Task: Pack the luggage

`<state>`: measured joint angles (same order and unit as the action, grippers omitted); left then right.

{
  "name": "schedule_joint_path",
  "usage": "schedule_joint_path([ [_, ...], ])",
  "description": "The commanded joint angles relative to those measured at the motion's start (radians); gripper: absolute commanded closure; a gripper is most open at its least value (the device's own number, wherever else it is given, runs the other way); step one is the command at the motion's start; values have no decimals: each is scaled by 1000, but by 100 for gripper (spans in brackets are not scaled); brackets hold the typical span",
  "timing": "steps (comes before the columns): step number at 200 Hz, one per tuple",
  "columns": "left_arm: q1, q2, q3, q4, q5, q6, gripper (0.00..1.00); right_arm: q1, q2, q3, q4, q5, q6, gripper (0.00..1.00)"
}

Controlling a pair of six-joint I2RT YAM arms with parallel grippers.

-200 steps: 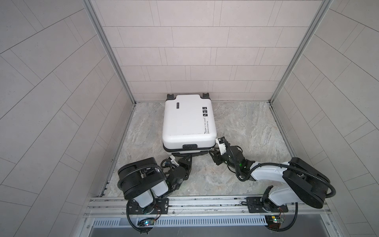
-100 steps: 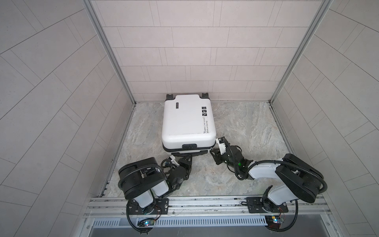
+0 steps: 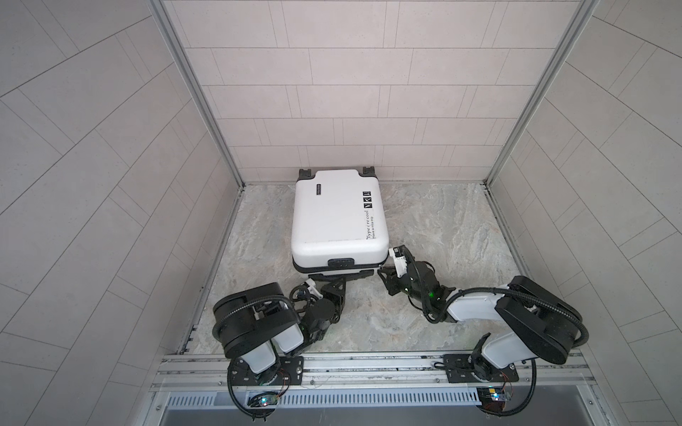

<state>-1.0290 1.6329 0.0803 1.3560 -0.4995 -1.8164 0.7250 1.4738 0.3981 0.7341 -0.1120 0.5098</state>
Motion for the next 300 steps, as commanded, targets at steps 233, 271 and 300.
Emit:
schedule_joint_path([
  [233, -11, -21, -8, -24, 34, 42, 100, -92, -112, 74, -194, 249, 40, 100],
  [271, -11, -34, -16, -30, 36, 47, 100, -157, -107, 77, -206, 219, 42, 100],
  [300, -12, -48, -27, -46, 39, 45, 100, -194, -108, 106, -230, 179, 12, 100],
])
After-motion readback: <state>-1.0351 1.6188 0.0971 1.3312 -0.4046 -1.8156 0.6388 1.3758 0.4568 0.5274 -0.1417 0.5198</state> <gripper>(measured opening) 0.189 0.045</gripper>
